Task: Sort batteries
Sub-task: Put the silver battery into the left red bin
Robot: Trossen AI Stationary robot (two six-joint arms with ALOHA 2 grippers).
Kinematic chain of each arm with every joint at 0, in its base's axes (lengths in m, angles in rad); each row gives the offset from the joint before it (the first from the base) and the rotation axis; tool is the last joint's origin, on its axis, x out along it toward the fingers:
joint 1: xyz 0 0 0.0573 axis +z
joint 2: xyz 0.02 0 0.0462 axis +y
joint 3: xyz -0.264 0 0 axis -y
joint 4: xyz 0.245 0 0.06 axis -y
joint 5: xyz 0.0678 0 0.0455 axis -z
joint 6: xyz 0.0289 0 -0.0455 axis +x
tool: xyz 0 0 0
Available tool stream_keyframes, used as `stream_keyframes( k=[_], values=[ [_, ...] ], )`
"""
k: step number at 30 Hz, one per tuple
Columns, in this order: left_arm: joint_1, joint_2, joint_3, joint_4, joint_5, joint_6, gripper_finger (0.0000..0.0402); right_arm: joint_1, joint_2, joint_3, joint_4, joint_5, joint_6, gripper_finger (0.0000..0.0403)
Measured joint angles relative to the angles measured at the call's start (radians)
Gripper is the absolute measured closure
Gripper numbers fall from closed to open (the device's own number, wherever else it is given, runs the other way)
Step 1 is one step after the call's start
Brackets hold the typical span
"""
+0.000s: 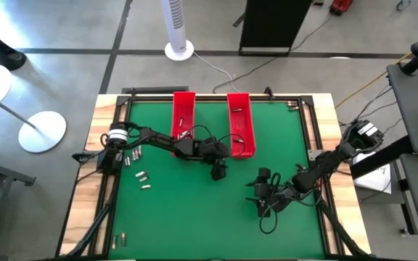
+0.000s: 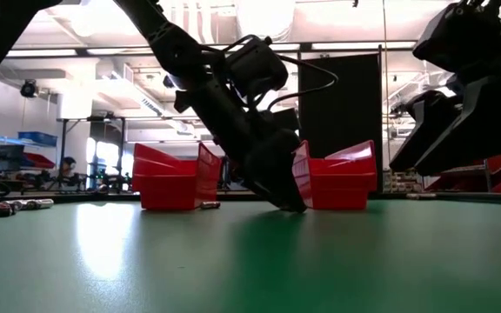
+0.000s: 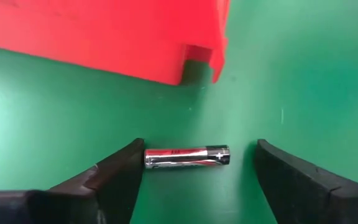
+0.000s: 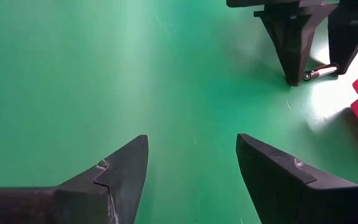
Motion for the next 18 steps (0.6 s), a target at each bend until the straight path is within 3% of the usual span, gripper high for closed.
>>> stream_keyframes(
  k=[11, 18],
  values=[
    [0.002, 0.003, -0.003, -0.015, -0.037, 0.001, 0.0202, -0.001, 0.0, 0.0, 0.001, 0.0, 0.001, 0.0157],
    [0.002, 0.003, -0.003, -0.013, -0.042, 0.02, 0.0219, -0.001, 0.0, -0.001, 0.0, 0.0, 0.001, 0.017]
  ],
)
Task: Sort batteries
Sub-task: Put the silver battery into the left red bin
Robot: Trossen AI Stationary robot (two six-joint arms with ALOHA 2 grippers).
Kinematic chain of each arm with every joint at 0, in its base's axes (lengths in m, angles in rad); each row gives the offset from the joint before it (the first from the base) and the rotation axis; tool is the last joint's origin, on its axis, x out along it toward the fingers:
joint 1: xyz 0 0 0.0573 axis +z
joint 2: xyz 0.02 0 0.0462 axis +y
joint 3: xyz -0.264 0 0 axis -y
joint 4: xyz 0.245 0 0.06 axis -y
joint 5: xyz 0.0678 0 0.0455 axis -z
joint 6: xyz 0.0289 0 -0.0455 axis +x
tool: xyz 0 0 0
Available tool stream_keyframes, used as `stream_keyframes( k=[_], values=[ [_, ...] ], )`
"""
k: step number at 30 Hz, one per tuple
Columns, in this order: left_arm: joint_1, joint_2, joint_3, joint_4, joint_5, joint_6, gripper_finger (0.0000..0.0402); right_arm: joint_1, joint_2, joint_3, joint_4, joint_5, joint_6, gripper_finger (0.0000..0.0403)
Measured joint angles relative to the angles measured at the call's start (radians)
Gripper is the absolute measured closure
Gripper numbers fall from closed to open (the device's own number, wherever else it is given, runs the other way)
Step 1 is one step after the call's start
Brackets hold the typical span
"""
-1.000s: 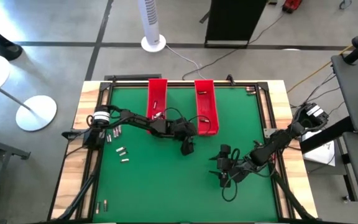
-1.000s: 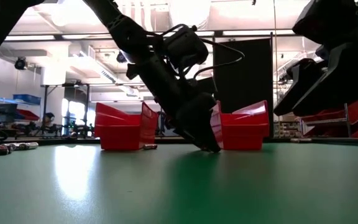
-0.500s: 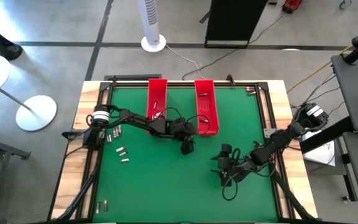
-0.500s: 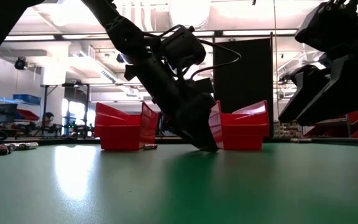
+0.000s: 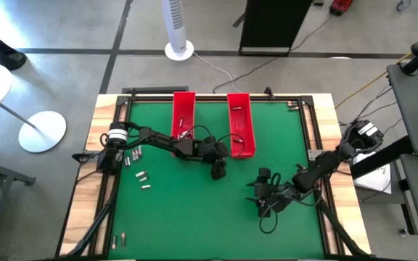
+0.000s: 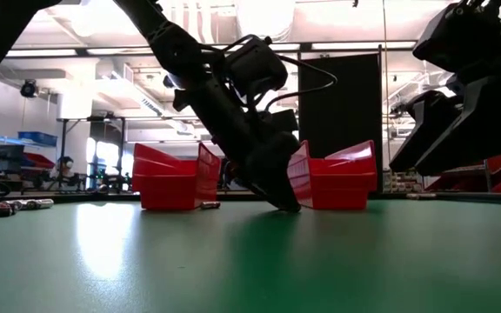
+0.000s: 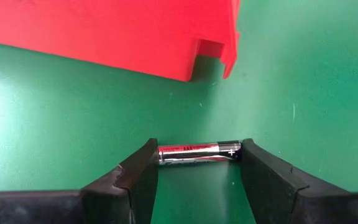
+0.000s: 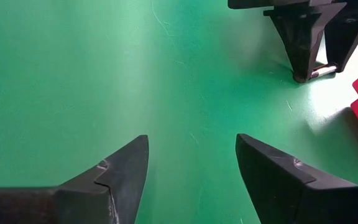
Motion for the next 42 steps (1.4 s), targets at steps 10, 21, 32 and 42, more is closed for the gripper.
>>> stream_keyframes(
  k=[10, 21, 32, 42],
  values=[
    [-0.016, -0.025, 0.037, -0.04, -0.024, -0.008, 0.0219, 0.0, -0.003, 0.0, -0.007, 0.0, 0.002, 0.0173],
    [-0.024, -0.18, 0.132, -0.295, -0.071, 0.048, 0.0219, 0.0, -0.006, 0.0, -0.023, 0.0, 0.021, 0.0163],
    [0.03, -0.447, 0.19, -0.558, -0.105, 0.113, 0.0213, 0.0, -0.006, 0.0, -0.023, 0.0, 0.024, 0.0177],
    [0.173, -0.634, 0.142, -0.792, -0.219, 0.018, 0.0212, 0.0, -0.006, -0.001, -0.022, 0.0, 0.03, 0.0165]
  ],
)
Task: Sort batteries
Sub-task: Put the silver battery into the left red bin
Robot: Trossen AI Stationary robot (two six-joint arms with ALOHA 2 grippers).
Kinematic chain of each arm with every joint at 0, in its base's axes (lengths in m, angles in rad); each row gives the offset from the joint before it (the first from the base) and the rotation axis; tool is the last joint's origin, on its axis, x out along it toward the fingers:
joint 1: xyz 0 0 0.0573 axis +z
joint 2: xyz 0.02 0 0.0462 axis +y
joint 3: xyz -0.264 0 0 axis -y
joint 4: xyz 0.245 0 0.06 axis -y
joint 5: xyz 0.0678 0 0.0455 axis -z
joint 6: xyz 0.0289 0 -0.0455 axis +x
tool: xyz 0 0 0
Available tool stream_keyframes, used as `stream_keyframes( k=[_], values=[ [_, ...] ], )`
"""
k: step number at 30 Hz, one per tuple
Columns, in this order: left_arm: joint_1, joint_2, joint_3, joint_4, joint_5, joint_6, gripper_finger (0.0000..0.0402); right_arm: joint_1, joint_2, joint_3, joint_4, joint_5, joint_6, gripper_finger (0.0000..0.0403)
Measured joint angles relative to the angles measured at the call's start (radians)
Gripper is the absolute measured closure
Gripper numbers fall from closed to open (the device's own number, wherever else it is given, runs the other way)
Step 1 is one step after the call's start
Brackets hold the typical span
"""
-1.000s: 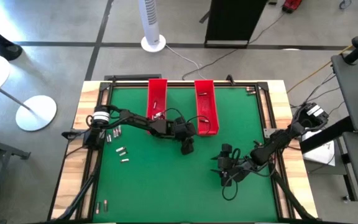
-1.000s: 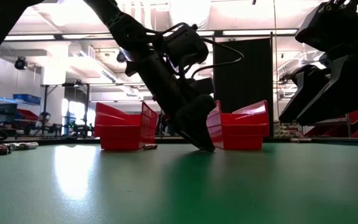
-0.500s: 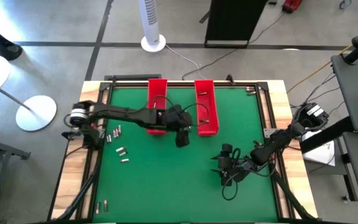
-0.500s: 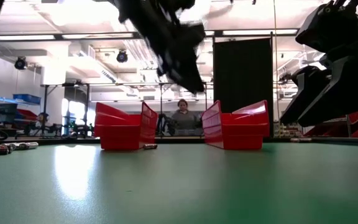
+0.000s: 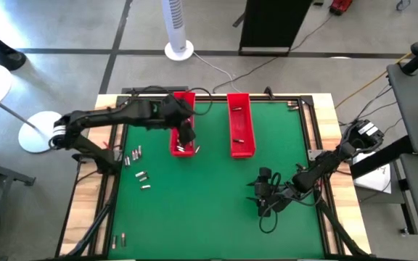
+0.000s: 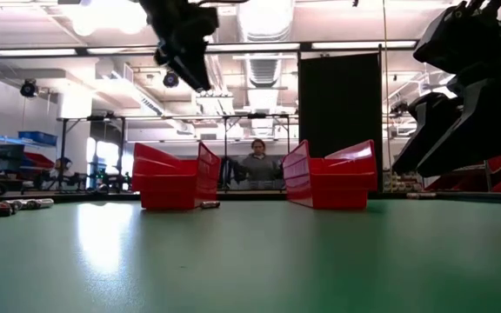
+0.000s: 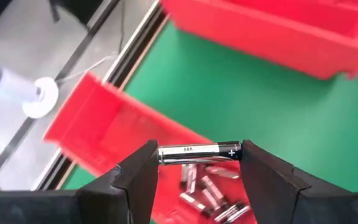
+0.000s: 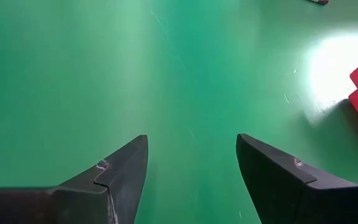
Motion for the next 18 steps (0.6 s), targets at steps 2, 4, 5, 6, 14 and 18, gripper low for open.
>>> stream_keyframes(
  k=[2, 4, 5, 6, 14, 18],
  values=[
    [0.024, 0.0, -0.03, 0.016, -0.013, -0.005, 0.0212, 0.0, 0.0, 0.0, 0.0, 0.0, 0.0, 0.0165],
    [0.042, 0.006, -0.071, 0.063, -0.048, -0.014, 0.0209, -0.002, 0.0, 0.001, 0.0, 0.0, 0.001, 0.0167],
    [0.052, 0.008, -0.09, 0.078, -0.052, -0.016, 0.0206, -0.002, 0.0, 0.003, 0.001, 0.0, 0.001, 0.0168],
    [0.061, 0.009, -0.107, 0.087, -0.055, -0.019, 0.0201, -0.002, 0.0, 0.005, 0.0, 0.0, 0.001, 0.0168],
    [0.099, 0.015, -0.21, 0.122, -0.12, -0.083, 0.0141, -0.002, 0.0, 0.011, 0.001, 0.0, 0.001, 0.0166],
    [0.075, 0.015, -0.207, 0.138, -0.112, -0.081, 0.0117, -0.002, 0.0, 0.011, 0.001, 0.0, 0.0, 0.0159]
  ],
)
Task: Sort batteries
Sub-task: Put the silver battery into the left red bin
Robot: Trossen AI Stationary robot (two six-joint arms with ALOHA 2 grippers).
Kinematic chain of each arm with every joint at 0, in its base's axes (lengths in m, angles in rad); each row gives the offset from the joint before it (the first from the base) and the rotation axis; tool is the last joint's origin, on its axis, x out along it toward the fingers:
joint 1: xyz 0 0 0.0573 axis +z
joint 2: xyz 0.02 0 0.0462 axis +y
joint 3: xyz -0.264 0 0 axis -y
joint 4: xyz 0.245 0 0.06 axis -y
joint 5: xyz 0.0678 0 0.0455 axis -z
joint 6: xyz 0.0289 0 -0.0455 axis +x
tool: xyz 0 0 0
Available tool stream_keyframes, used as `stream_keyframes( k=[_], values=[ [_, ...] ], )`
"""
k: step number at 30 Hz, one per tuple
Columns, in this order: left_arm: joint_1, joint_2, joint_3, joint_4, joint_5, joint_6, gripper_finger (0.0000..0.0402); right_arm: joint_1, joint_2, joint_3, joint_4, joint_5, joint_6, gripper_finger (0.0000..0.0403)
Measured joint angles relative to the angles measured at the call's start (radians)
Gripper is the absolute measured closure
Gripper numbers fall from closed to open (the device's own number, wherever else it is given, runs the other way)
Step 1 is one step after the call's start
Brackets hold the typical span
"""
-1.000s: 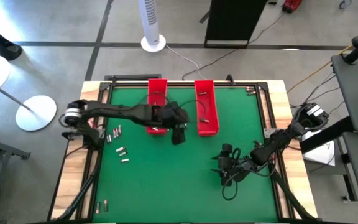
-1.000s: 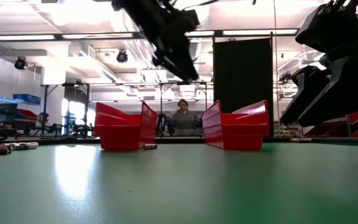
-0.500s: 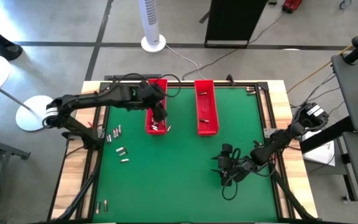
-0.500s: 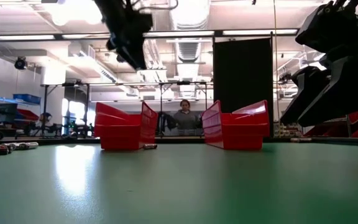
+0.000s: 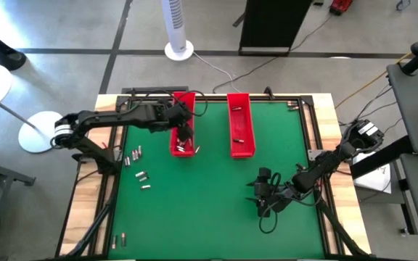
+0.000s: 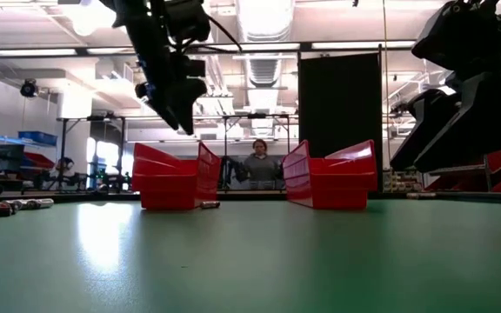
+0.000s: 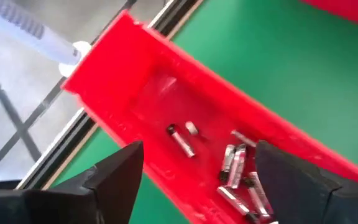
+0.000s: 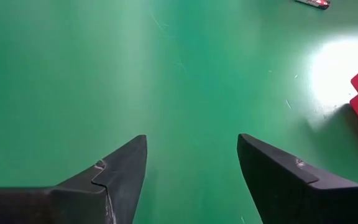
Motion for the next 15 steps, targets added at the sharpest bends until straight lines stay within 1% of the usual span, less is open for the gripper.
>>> stream_keyframes(
  k=[1, 3, 6, 10, 12, 15],
  values=[
    [-0.006, 0.0, 0.008, -0.001, 0.022, 0.0, 0.0113, 0.0, 0.0, 0.0, 0.0, 0.0, -0.002, 0.0157],
    [-0.016, 0.001, 0.03, 0.011, 0.096, -0.002, 0.0108, 0.0, 0.0, 0.0, 0.0, 0.001, -0.003, 0.0154],
    [-0.046, 0.011, 0.066, 0.064, 0.185, -0.004, 0.0106, -0.001, 0.0, 0.0, 0.0, 0.007, -0.011, 0.0151],
    [-0.086, 0.059, 0.122, 0.086, 0.199, -0.003, 0.0106, -0.007, 0.0, 0.0, 0.001, 0.007, -0.016, 0.0157],
    [-0.092, 0.106, 0.174, 0.047, 0.217, -0.002, 0.0106, -0.007, 0.0, 0.0, 0.001, 0.007, -0.016, 0.0162],
    [-0.092, 0.213, 0.294, -0.108, 0.23, 0.021, 0.0106, -0.007, 0.0, 0.001, 0.002, 0.006, -0.012, 0.0168]
  ],
)
